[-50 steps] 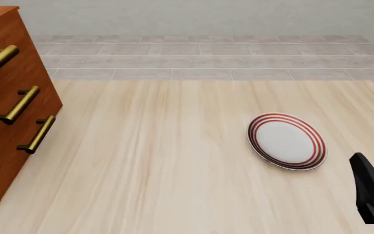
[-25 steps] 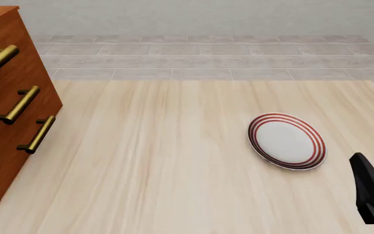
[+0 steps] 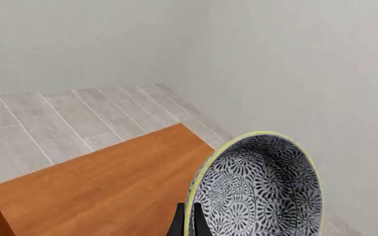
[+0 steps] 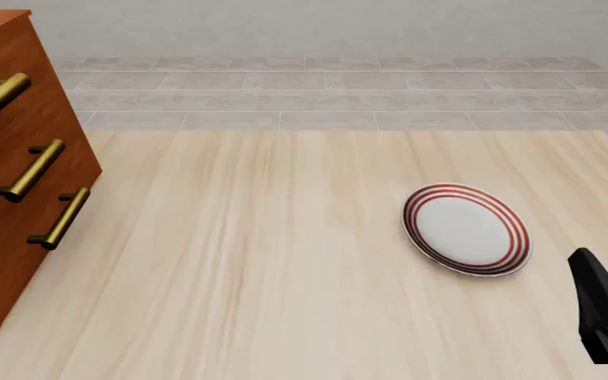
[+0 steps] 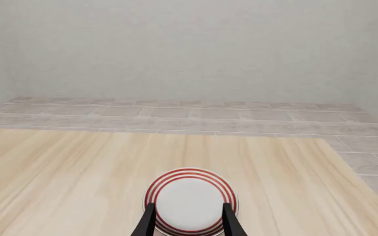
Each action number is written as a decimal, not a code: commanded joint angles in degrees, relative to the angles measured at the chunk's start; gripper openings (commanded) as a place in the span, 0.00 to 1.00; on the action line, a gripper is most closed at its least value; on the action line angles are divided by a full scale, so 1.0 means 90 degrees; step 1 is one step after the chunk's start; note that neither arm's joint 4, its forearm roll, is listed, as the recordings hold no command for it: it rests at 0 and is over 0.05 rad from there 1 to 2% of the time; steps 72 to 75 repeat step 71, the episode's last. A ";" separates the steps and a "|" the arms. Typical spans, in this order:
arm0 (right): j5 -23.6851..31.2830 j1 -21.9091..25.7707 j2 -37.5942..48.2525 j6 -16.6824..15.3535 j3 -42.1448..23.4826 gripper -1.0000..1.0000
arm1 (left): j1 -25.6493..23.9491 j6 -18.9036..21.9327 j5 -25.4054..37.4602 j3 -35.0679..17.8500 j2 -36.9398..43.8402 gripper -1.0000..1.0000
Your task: Put the bowl on top of the cabinet.
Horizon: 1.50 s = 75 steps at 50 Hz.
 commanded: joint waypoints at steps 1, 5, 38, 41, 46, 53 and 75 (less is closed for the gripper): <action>0.0017 0.0004 0.0001 -0.0014 -0.0012 1.00 | 0.0012 0.0172 0.0114 -0.0115 0.0038 0.00; 0.0015 0.0002 0.0001 -0.0016 -0.0012 1.00 | 0.0048 0.0190 0.0130 -0.0123 0.0060 0.00; 0.0015 0.0003 0.0001 -0.0015 -0.0012 1.00 | 0.0181 -0.0053 0.0164 -0.0499 -0.0405 1.00; 0.0018 0.0003 0.0001 -0.0015 -0.0012 1.00 | 0.0182 -0.0128 0.0493 -0.1003 -0.0504 1.00; 0.0018 0.0003 0.0001 -0.0014 -0.0012 1.00 | 0.0182 -0.0398 0.0333 -0.0914 -0.0800 1.00; 0.0016 0.0003 0.0001 -0.0017 -0.0012 1.00 | 0.0106 -0.0601 0.0440 -0.0975 -0.1070 1.00; 0.0016 0.0005 0.0001 -0.0014 -0.0012 1.00 | -0.0134 -0.1375 0.0566 -0.0588 -0.2205 1.00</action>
